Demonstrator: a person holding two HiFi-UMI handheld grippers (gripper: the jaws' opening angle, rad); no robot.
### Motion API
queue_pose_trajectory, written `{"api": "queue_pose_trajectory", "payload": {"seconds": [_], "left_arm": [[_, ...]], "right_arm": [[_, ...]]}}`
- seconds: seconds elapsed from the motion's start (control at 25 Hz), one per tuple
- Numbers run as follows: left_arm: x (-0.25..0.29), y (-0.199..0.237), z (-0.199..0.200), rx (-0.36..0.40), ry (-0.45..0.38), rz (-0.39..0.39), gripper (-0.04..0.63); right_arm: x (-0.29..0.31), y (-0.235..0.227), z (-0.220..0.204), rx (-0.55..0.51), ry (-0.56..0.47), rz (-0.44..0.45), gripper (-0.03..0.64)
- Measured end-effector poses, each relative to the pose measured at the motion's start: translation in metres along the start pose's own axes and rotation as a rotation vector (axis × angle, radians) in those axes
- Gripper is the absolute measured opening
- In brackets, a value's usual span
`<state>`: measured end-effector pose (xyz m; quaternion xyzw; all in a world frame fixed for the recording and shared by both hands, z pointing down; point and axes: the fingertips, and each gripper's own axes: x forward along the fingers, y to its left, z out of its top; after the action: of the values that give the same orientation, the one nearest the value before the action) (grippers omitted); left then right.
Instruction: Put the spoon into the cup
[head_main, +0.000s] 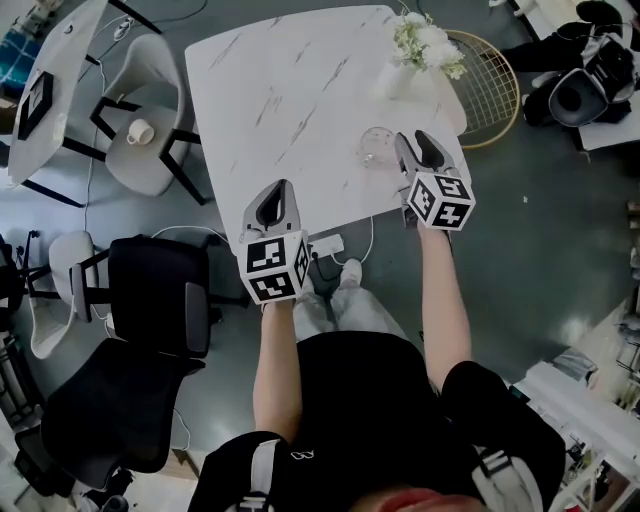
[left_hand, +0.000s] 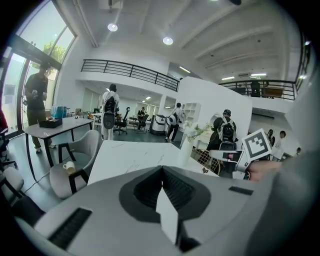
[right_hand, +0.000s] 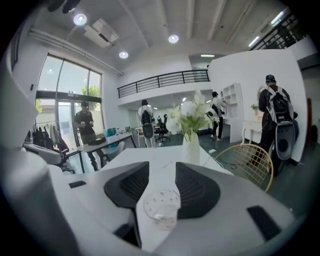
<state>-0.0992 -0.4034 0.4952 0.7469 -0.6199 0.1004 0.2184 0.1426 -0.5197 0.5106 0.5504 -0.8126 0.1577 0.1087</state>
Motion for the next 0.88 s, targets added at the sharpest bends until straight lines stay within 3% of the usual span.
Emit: {"api": "queue_pose_trajectory", "payload": {"seconds": [0.36, 0.52, 0.68, 0.88], "left_arm": [[-0.049, 0.020, 0.070, 0.041, -0.219, 0.004, 0.017], [-0.080, 0.045, 0.112, 0.066, -0.332, 0.038, 0.017], [-0.106, 0.059, 0.137, 0.081, -0.403, 0.054, 0.017], [-0.116, 0.068, 0.144, 0.090, -0.425, 0.044, 0.017]], "right_arm": [[-0.052, 0.111, 0.103, -0.017, -0.286, 0.144, 0.017], [-0.062, 0.170, 0.141, -0.066, -0.373, 0.251, 0.006], [-0.065, 0.211, 0.146, -0.117, -0.370, 0.292, 0.006], [-0.060, 0.249, 0.133, -0.178, -0.323, 0.335, 0.006]]}}
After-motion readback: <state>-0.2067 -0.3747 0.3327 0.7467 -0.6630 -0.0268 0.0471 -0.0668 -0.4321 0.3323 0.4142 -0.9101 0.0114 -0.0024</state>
